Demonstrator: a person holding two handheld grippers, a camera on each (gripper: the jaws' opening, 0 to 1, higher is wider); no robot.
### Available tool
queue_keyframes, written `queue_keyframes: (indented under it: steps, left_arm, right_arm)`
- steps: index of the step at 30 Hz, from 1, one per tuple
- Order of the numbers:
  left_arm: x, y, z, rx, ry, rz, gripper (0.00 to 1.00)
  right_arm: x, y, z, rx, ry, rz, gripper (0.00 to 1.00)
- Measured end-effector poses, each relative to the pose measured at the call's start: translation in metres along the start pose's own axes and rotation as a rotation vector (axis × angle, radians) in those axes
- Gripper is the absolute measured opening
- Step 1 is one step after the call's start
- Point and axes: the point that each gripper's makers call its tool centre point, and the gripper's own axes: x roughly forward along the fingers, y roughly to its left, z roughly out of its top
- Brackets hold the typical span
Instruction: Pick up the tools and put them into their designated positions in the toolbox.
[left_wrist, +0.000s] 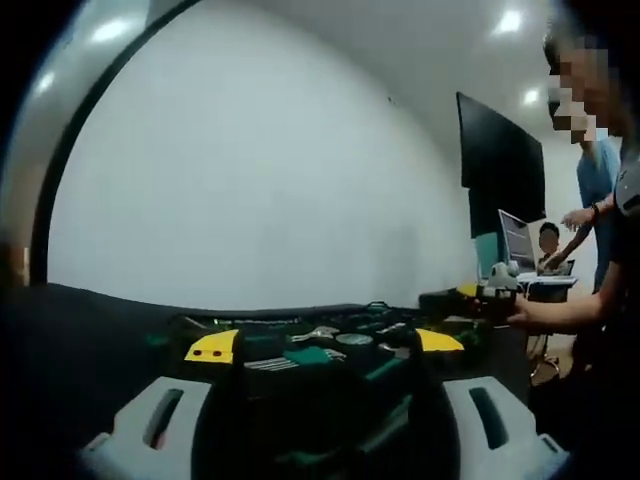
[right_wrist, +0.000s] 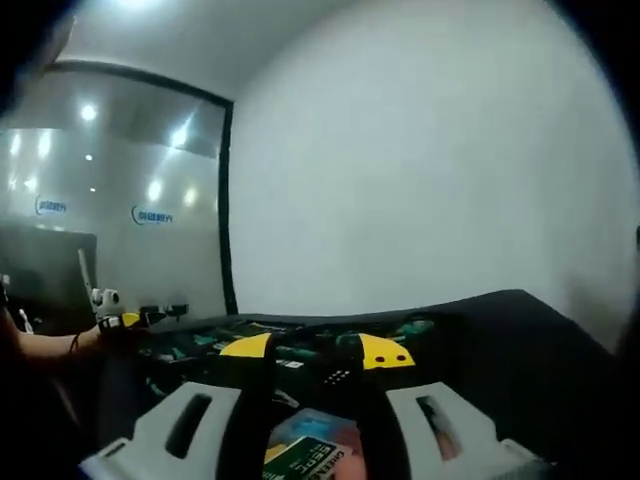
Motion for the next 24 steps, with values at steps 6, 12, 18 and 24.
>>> queue_keyframes:
  steps: [6,12,18,24]
  left_arm:
    - [0.000,0.008,-0.002,-0.005,0.008,0.003,0.59]
    - [0.000,0.006,-0.004,-0.006,0.016,0.003,0.58]
    - [-0.001,0.007,-0.002,-0.016,0.009,0.001,0.58]
    - [-0.001,0.012,-0.006,-0.008,0.022,0.002,0.56]
  right_arm:
    - [0.001,-0.004,-0.001,-0.001,0.004,0.004,0.29]
    - [0.001,-0.002,-0.001,0.003,0.003,0.005,0.29]
    - [0.002,-0.002,-0.002,-0.018,0.008,0.008,0.28]
    - [0.001,-0.001,-0.003,-0.003,0.008,0.001,0.28]
